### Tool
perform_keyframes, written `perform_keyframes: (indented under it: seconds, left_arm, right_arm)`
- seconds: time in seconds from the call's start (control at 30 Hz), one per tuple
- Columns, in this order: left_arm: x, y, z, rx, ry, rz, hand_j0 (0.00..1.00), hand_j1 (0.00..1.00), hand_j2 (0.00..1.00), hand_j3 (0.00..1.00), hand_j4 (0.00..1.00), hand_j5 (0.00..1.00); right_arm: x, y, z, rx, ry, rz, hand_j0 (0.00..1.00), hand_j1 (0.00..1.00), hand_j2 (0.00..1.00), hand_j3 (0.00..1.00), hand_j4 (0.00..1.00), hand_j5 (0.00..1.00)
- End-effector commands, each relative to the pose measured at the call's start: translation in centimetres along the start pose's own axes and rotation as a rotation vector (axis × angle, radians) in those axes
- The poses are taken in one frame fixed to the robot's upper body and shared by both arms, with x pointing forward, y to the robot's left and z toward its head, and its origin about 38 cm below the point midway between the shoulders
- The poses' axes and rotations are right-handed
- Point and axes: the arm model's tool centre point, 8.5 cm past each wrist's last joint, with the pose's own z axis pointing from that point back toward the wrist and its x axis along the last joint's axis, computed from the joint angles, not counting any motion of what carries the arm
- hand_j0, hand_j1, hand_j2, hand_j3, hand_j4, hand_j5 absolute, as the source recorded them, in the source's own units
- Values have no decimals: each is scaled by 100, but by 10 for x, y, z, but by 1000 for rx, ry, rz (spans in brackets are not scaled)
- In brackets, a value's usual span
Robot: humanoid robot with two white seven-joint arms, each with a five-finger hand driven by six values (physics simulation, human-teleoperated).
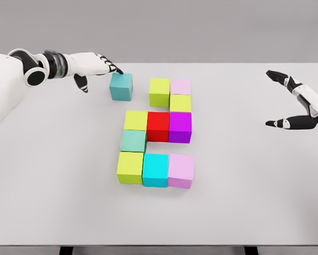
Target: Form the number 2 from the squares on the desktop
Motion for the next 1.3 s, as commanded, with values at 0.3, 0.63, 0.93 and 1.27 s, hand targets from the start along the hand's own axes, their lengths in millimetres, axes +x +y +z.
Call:
perform_keyframes:
  seconds: [0.3, 0.63, 0.93, 1.27]
  left_arm:
    - [-21, -6, 21, 18, 41, 38, 100, 100, 100, 100, 100, 100]
    - [-38, -25, 27, -26, 98, 94, 100, 100, 100, 100, 100, 100]
    - [-21, -24, 11, -40, 57, 69, 100, 100, 100, 100, 100, 100]
    - [-4, -8, 1, -11, 10, 29, 100, 100, 100, 100, 100, 100]
  right_arm:
    - [0, -1, 0, -5, -1, -6, 100, 100, 100, 100, 100, 100]
    - [0, 0, 1, -4, 0, -7, 100, 100, 100, 100, 100, 100]
    - [0, 0, 1, -4, 0, -7, 100, 100, 100, 100, 100, 100]
    - [0, 0, 1, -4, 0, -7, 100, 100, 100, 100, 100, 100]
